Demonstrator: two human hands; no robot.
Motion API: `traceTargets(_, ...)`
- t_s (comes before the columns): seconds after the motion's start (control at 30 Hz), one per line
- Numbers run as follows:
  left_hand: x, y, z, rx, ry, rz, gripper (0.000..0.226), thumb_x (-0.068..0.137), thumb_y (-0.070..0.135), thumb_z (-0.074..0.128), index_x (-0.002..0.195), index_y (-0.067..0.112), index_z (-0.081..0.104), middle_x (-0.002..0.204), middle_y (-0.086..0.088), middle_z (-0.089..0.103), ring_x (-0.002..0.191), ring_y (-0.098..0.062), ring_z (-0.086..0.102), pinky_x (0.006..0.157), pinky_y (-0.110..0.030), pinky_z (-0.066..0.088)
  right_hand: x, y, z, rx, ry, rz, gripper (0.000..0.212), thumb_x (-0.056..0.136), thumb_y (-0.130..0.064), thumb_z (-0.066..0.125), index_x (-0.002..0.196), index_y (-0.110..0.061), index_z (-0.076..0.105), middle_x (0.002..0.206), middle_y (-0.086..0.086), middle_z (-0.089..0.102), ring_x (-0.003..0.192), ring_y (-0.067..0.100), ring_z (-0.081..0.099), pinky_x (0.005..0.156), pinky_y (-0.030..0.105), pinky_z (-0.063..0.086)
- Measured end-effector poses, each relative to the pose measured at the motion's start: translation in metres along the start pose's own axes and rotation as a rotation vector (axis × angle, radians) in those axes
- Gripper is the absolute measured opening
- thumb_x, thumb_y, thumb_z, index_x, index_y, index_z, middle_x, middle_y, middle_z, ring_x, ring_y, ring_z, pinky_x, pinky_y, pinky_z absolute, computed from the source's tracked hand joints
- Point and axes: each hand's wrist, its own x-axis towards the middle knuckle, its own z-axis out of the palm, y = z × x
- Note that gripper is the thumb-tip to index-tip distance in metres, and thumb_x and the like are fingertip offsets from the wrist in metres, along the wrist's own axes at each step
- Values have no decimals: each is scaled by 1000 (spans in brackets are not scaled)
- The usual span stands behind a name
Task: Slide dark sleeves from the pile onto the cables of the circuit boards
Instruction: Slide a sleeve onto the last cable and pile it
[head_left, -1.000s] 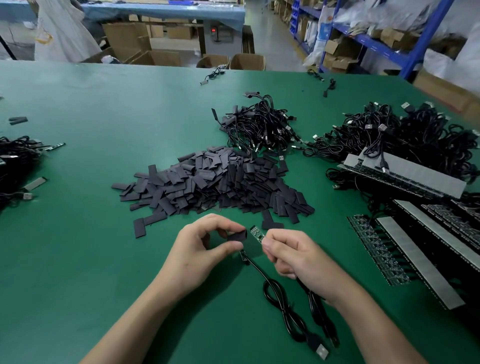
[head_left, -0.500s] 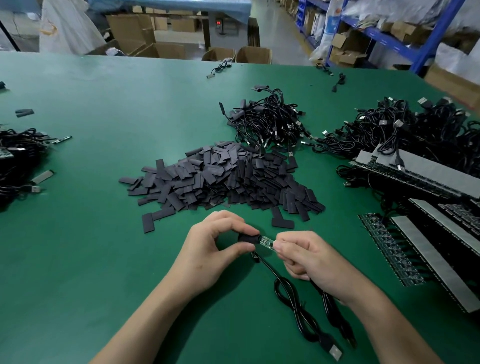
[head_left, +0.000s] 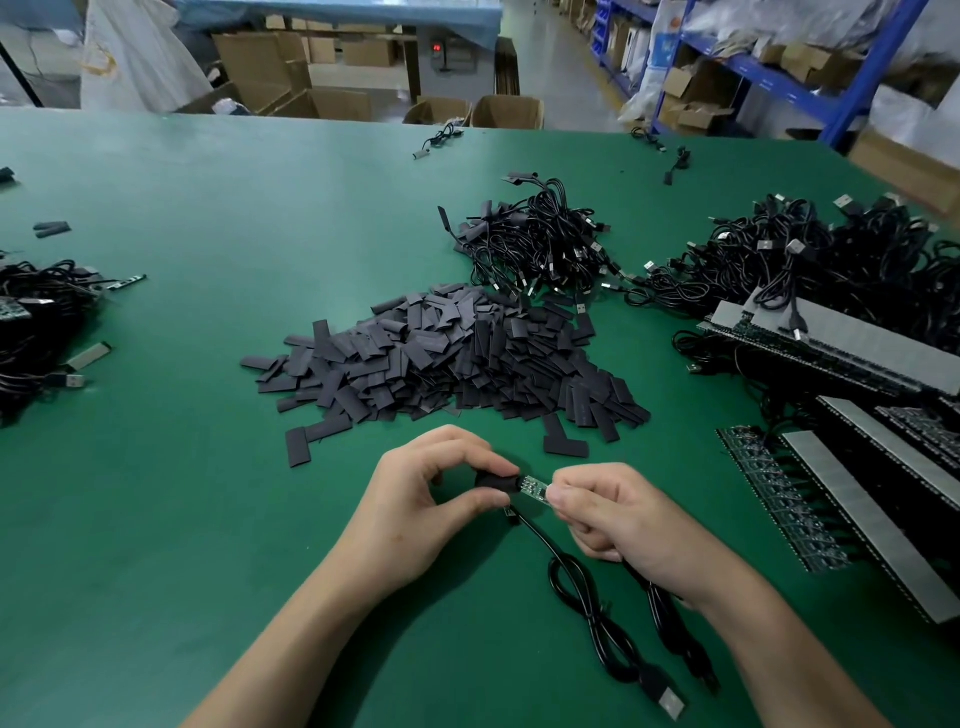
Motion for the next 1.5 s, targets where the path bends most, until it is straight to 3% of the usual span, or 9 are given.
traceTargets(0.2,-1,-1,-1,53,-13,27,22,82,22,84,99,35,79,102,14,67,102,-10,65,85,-6,38,0,2,0,-83,1,9,42,99,-36,55,67,-15,36,56,-11,28,50,8,23,48,21,22)
traceTargets(0.33,-1,-2,-5,112,-51,86,23,84,21,83,102,35,78,103,13,65,103,-15,66,92,-18,45,1,3,0,-116,2,18,46,93,-47,57,66,-16,37,56,-10,29,50,9,24,49,24,21)
traceTargets(0.47,-1,-1,-8,142,-69,114,21,84,25,82,103,35,79,102,14,64,100,-14,66,92,-25,50,0,4,-1,-119,6,29,47,93,-47,57,67,-15,35,56,-9,29,50,10,24,49,23,21)
traceTargets(0.9,-3,0,-9,214,-127,123,21,85,26,83,105,34,79,100,17,62,97,-9,64,88,-24,51,-2,-1,1,-283,46,28,50,89,-58,54,66,-17,38,59,-3,33,56,19,28,57,43,23)
traceTargets(1.1,-4,-1,-5,213,-110,113,22,85,26,84,105,35,78,100,16,63,95,-8,65,87,-21,50,-2,0,3,-379,51,-12,49,90,-59,51,66,-18,39,58,-8,32,54,8,27,56,35,23)
traceTargets(1.37,-4,0,-4,214,-69,127,20,84,31,84,104,31,79,99,14,66,94,-10,67,85,-31,54,-1,2,0,-258,26,21,48,92,-60,54,66,-23,39,57,-8,34,56,20,27,55,49,24)
traceTargets(1.5,-5,3,-3,236,-73,181,21,85,29,83,105,29,80,99,16,63,91,-6,65,82,-25,54,-1,5,1,-307,35,13,49,91,-64,51,67,-21,42,58,-9,33,55,14,28,57,41,24)
